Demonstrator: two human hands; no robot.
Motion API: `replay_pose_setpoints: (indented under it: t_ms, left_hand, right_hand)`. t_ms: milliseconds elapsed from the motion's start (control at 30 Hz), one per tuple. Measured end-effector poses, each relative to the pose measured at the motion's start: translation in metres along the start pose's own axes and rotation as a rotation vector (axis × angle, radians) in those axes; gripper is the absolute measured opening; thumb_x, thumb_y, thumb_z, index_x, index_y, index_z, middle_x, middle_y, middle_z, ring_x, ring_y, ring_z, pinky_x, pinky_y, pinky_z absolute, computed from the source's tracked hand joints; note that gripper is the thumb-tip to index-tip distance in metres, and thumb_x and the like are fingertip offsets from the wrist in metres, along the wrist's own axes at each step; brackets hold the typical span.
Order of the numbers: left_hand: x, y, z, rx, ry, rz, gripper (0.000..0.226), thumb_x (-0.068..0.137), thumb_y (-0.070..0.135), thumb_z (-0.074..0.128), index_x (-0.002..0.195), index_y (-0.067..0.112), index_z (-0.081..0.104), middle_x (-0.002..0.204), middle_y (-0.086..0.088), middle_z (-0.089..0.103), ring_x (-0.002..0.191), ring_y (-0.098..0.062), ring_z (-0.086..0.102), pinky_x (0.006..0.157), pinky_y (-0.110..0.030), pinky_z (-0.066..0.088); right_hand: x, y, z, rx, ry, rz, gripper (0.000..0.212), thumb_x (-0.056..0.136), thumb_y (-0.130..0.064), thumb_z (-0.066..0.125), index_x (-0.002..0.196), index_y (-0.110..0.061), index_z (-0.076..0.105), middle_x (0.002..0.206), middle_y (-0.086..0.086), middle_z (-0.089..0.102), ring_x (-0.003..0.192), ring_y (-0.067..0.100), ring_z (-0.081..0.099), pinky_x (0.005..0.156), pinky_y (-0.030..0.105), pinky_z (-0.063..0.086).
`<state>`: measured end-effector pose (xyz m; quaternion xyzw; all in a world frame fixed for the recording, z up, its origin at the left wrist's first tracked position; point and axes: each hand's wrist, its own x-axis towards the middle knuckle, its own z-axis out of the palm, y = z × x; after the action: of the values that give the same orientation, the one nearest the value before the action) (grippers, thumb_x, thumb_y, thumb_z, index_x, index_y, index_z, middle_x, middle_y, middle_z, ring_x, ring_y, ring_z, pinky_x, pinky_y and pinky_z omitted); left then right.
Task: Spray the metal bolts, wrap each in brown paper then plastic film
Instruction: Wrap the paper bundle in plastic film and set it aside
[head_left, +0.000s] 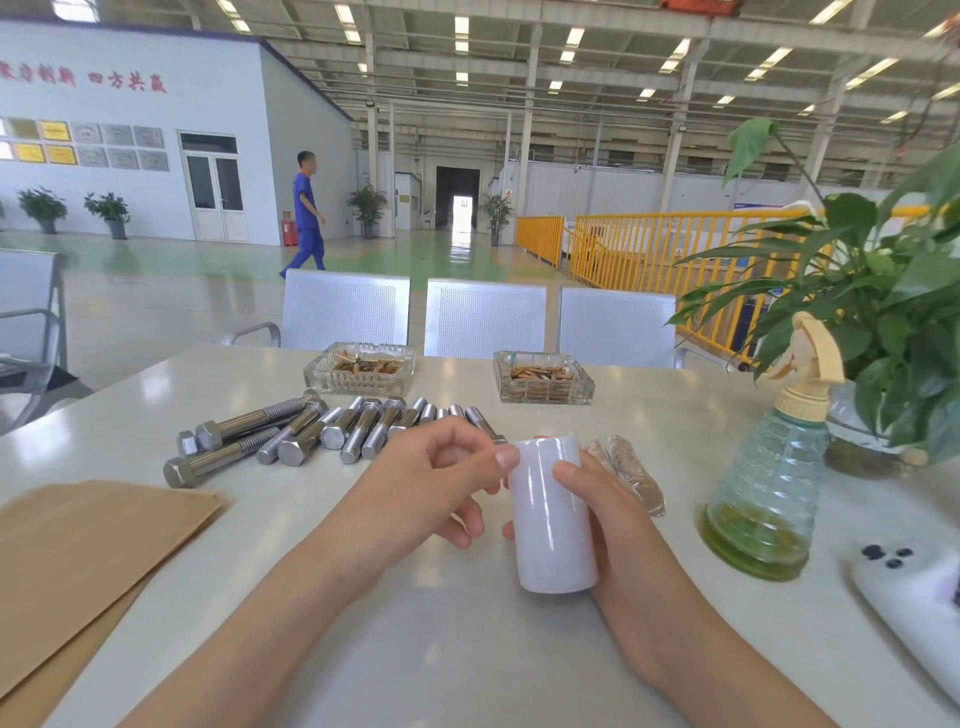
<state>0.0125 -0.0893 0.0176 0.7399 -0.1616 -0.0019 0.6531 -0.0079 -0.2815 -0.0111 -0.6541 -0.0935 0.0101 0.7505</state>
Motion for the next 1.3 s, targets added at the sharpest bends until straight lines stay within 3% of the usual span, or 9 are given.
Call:
replay_pose_setpoints:
  t_ms: [133,367,567,800,900,1033,1300]
  left_hand:
    - [-0.001,-0.001,0.0,0.004,-0.039,0.004,0.025,0.085,0.04,0.081,0.084,0.018,0.069,0.082,-0.004,0.07,0.058,-0.02,0.063,0.054,-0.03,0.055]
    - [-0.002,0.0,-0.003,-0.003,-0.06,-0.011,0.023,0.092,0.032,0.075,0.093,0.01,0.07,0.084,-0.007,0.072,0.06,-0.022,0.063,0.056,-0.033,0.056]
    - [-0.005,-0.003,0.004,0.097,-0.051,0.002,0.024,0.099,0.032,0.063,0.085,0.013,0.058,0.076,-0.004,0.065,0.054,-0.024,0.061,0.053,-0.032,0.053]
    - [-0.005,-0.001,0.006,0.069,-0.071,0.012,0.02,0.102,0.026,0.056,0.089,0.012,0.053,0.075,-0.003,0.062,0.049,-0.024,0.058,0.052,-0.03,0.051]
    - [-0.006,0.001,0.006,0.083,-0.063,0.043,0.006,0.102,0.031,0.055,0.102,0.026,0.059,0.068,-0.003,0.061,0.042,-0.023,0.051,0.048,-0.025,0.046]
    - [-0.008,0.004,0.011,0.072,-0.16,0.056,0.024,0.106,0.031,0.044,0.099,0.028,0.067,0.054,-0.007,0.055,0.032,-0.019,0.032,0.04,-0.024,0.042]
    - [-0.011,0.009,0.011,0.041,-0.266,0.005,0.029,0.108,0.021,0.035,0.102,0.018,0.063,0.052,-0.008,0.052,0.032,-0.017,0.024,0.044,-0.029,0.044]
  right_hand:
    - [-0.002,-0.002,0.0,0.053,-0.087,0.031,0.044,0.084,-0.05,0.061,0.12,-0.029,0.074,0.119,0.008,0.075,0.093,0.025,0.074,0.075,0.028,0.059]
    - [-0.002,0.001,-0.003,0.042,-0.112,0.028,0.043,0.084,-0.049,0.06,0.118,-0.028,0.075,0.117,0.009,0.075,0.091,0.025,0.073,0.075,0.028,0.06]
    - [0.008,0.004,0.003,0.064,-0.074,-0.008,0.038,0.071,-0.048,0.068,0.104,-0.032,0.077,0.104,0.012,0.077,0.083,0.034,0.074,0.087,0.05,0.055]
    - [0.015,0.006,0.002,0.135,-0.053,0.036,0.051,0.063,-0.052,0.071,0.107,-0.027,0.077,0.101,0.019,0.074,0.075,0.039,0.072,0.075,0.044,0.056]
    - [0.015,0.007,0.003,0.135,-0.061,0.039,0.052,0.067,-0.052,0.07,0.11,-0.025,0.076,0.101,0.02,0.074,0.077,0.039,0.072,0.074,0.044,0.056]
    - [0.013,0.008,0.004,0.072,-0.045,0.026,0.051,0.068,-0.053,0.068,0.11,-0.025,0.076,0.1,0.022,0.075,0.082,0.038,0.073,0.082,0.05,0.055]
    - [-0.001,0.002,-0.001,0.012,-0.068,0.061,0.033,0.085,-0.041,0.066,0.107,-0.019,0.075,0.098,0.023,0.075,0.078,0.03,0.073,0.067,0.032,0.06]
